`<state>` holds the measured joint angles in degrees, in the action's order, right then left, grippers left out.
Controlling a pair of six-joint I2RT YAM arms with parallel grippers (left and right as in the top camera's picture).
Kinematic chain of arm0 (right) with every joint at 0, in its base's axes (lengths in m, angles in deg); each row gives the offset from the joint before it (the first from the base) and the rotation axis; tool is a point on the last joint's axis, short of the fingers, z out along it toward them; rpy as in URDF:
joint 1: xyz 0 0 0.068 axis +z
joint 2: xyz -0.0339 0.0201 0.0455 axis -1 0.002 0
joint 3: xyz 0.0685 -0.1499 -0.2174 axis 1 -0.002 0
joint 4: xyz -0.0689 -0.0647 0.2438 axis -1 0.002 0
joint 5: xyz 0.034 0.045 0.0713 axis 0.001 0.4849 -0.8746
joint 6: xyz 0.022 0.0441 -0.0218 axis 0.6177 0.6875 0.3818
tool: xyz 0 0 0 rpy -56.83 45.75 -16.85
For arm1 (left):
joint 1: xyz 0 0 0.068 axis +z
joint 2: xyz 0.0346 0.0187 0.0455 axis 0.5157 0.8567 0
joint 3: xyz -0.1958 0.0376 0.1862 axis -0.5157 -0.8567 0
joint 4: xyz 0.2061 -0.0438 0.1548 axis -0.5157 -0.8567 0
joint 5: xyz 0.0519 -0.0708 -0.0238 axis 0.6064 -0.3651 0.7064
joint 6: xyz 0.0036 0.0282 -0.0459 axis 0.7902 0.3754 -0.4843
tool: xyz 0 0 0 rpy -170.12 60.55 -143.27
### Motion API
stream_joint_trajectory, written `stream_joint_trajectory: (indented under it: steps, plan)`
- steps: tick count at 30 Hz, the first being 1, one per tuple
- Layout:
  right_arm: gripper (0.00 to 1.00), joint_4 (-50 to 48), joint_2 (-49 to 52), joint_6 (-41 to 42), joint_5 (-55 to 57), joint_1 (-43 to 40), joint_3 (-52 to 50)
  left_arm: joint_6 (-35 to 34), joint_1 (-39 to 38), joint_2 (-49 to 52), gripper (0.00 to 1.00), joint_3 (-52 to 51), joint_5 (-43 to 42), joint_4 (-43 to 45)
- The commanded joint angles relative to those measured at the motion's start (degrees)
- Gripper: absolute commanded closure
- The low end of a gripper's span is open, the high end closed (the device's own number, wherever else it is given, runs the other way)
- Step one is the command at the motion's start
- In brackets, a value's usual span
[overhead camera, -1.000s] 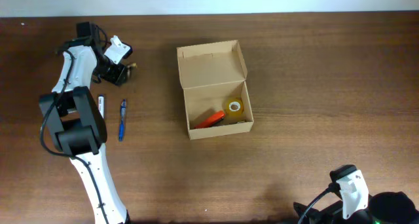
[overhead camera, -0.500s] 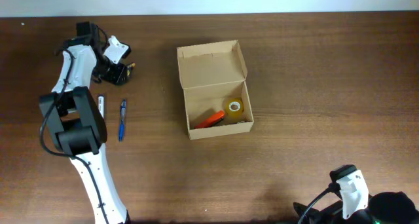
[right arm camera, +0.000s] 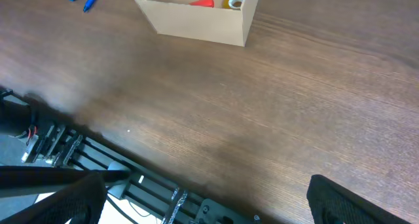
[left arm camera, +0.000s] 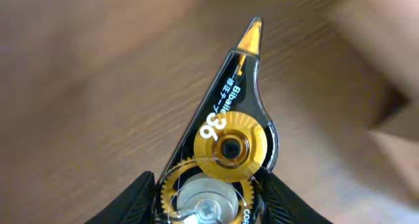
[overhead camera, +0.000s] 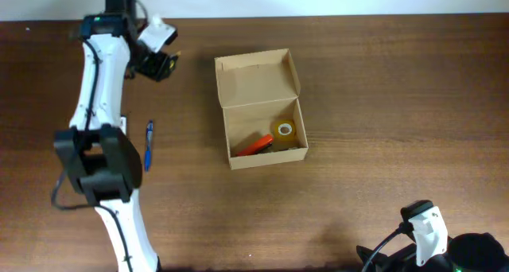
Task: Pack container
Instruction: 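Carry the correction tape into the box and open the left gripper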
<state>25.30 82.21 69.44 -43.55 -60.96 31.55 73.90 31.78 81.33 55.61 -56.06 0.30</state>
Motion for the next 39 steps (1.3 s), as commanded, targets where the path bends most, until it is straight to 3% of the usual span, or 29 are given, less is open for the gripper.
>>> stream_joint_trajectory:
  steps: [1, 11, 17, 28, 32, 39]
  plan:
    - [0.01, 0.0, -0.2, -0.4, -0.3, 0.3, -0.3, -0.5, -4.3, -7.2, 0.98, 2.0, -0.4, -1.2]
    - [0.01, 0.0, -0.2, -0.4, -0.3, 0.3, -0.3, -0.5, -17.6, -11.0, 0.98, 1.3, -2.7, -10.8]
    - [0.01, 0.0, -0.2, -0.4, -0.3, 0.3, -0.3, 1.7, -24.3, -11.0, 0.98, -3.8, -2.6, -11.5]
    - [0.01, 0.0, -0.2, -0.4, -0.3, 0.3, -0.3, 3.3, -26.1, -11.0, 0.98, -21.5, -3.5, -1.7]
    - [0.01, 0.0, -0.2, -0.4, -0.3, 0.3, -0.3, 7.5, -26.1, -11.0, 0.98, -25.8, -3.5, 0.4]
    - [0.01, 0.0, -0.2, -0.4, -0.3, 0.3, -0.3, 7.5, -26.1, -11.0, 0.98, -30.2, -3.5, 5.3]
